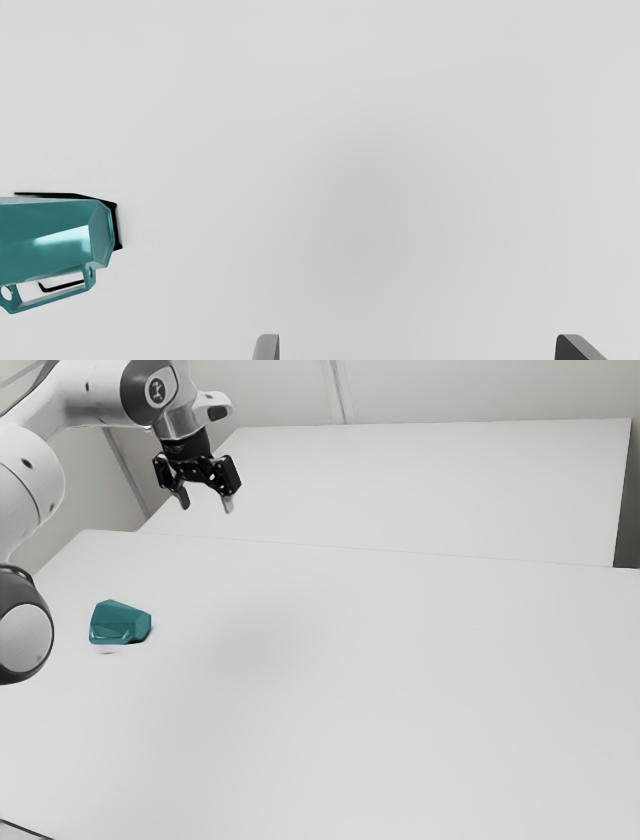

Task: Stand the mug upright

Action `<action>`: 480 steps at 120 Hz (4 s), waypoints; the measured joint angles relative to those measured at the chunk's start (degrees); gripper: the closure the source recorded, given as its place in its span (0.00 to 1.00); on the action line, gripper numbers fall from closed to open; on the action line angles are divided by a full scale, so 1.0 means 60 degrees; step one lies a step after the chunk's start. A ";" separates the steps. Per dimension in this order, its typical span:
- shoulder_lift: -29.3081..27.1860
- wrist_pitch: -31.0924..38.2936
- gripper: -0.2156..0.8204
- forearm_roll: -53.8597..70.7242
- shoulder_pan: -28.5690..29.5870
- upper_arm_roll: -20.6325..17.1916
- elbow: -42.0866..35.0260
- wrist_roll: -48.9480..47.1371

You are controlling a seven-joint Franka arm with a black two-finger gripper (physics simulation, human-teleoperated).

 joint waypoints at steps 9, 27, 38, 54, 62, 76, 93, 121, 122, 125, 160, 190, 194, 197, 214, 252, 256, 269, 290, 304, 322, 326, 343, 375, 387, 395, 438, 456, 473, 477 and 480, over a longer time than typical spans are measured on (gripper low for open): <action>-0.0004 0.0012 0.21 -0.0008 0.0024 0.0004 -0.0001 0.0016; 0.0026 -0.0038 0.21 -0.0026 0.0163 -0.0079 -0.0088 0.0034; 0.0103 -0.0109 0.21 -0.0015 0.0438 0.0001 -0.0167 0.0071; 0.0143 -0.0128 0.21 -0.0069 0.1686 0.0029 -0.0323 0.0431; 0.0272 -0.0127 0.21 -0.0270 0.2366 0.0031 -0.0338 0.0692; 0.0747 -0.0022 0.21 -0.0627 0.3347 0.0034 -0.0319 0.1255; 0.1638 0.0134 0.21 -0.1421 0.4389 0.0135 0.0072 0.2254; 0.3174 0.0214 0.21 -0.2515 0.5733 0.0002 0.1464 0.4015; 0.3223 0.0216 0.21 -0.2555 0.5761 0.0000 0.1503 0.4078; 0.3346 0.0223 0.21 -0.2682 0.5856 -0.0007 0.1605 0.4265; 0.4343 0.0676 0.21 -0.3351 0.6816 -0.0891 0.2152 0.6399; 0.4945 0.1424 0.21 -0.3723 0.7014 -0.1055 0.2152 0.7906; 0.5017 0.1507 0.21 -0.3759 0.7071 -0.1064 0.2152 0.8072; 0.5057 0.1560 0.21 -0.3788 0.7100 -0.1071 0.2151 0.8191; 0.5193 0.1712 0.21 -0.4346 0.7189 -0.1046 0.2121 0.8799; 0.5233 0.1407 0.21 -0.5861 0.7222 -0.0832 0.1984 0.9742; 0.5220 0.1328 0.21 -0.5994 0.7225 -0.0749 0.1976 0.9812; 0.5127 0.1076 0.21 -0.6277 0.7261 -0.0615 0.1930 0.9999; 0.4697 0.0677 0.21 -0.6383 0.7299 -0.0364 0.1439 1.0100; 0.4434 0.0519 0.21 -0.6343 0.7310 -0.0313 0.1092 1.0105; 0.4136 0.0394 0.21 -0.6290 0.7417 -0.0280 0.0769 1.0070; 0.4093 0.0370 0.21 -0.6257 0.7440 -0.0278 0.0719 1.0057; 0.3955 0.0281 0.21 -0.6172 0.7476 -0.0106 0.0448 0.9988; 0.3830 0.0083 0.21 -0.6227 0.7492 -0.0071 0.0086 0.9801; 0.3827 -0.0010 0.21 -0.6328 0.7492 -0.0071 -0.0016 0.9723; 0.3827 -0.0063 0.21 -0.6412 0.7499 -0.0071 -0.0080 0.9671; 0.3834 -0.0350 0.21 -0.7192 0.7616 -0.0048 -0.0547 0.9408; 0.3834 -0.0480 0.21 -0.7653 0.7663 0.0047 -0.0807 0.9330; 0.3835 -0.0597 0.21 -0.8020 0.7684 0.0139 -0.0990 0.9273; 0.3835 -0.0616 0.21 -0.8089 0.7694 0.0144 -0.1018 0.9261; 0.3835 -0.0628 0.21 -0.8143 0.7701 0.0146 -0.1043 0.9252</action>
